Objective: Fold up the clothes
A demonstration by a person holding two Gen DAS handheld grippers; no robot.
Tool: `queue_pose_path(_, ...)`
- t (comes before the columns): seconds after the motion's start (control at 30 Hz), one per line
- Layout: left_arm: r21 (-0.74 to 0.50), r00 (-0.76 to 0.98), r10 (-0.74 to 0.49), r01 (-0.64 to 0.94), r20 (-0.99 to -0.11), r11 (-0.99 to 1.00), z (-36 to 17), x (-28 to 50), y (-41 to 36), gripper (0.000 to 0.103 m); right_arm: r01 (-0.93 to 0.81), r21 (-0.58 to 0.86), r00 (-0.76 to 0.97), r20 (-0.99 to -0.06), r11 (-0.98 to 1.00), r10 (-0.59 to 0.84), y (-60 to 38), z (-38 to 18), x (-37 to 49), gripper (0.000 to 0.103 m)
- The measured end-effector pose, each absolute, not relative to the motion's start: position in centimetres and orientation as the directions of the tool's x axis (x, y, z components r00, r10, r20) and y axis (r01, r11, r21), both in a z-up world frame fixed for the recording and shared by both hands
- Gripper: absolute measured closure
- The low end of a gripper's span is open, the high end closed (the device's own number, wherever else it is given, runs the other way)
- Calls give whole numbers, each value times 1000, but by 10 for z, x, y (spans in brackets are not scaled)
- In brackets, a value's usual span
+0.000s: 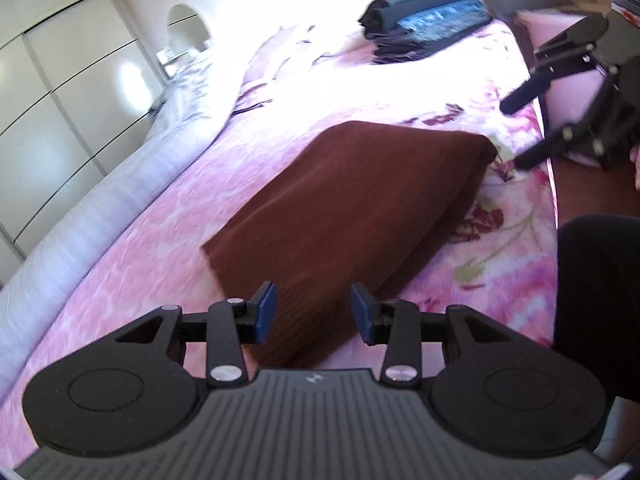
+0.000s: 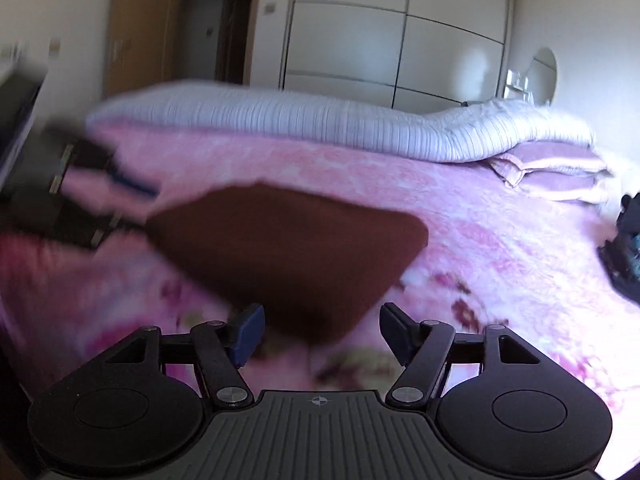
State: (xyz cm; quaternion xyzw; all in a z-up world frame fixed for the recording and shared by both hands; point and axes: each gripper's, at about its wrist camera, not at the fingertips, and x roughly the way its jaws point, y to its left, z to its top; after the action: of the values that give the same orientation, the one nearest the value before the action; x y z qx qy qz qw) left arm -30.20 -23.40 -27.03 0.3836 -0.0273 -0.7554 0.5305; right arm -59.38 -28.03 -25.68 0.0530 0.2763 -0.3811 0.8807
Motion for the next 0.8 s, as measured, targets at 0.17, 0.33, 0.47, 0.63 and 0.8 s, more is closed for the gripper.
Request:
queue_pose_path(0.17,460,-104,-826,788,-554,-408,-277,-305,-264,66,735,-131,507,-545,665,-668,-296,-272,-562,36)
queue_pose_path(0.33,429,-80,-809,815,-582,-389,-281,-296,-282,66,726,-214,460,-556,654,-692,-323,-277,-532,36)
queue_pose_path(0.47,420,-90,-802,814,-590,-401,-287,-295,-283,68,577,-463,413,-546,673,-729,-319,-291,-518,35)
queue_pose_path(0.63,393,-103,-801,830,-589,-396,-287,-292,-285,69,478,-646,292,-523,596,-801,-312,-312,-546,35)
queue_pose_path(0.8,372,-137,-813,837,-566,-401,-275,-298,-282,69,500,-623,305,-524,602,-795,-308,-308,-548,35)
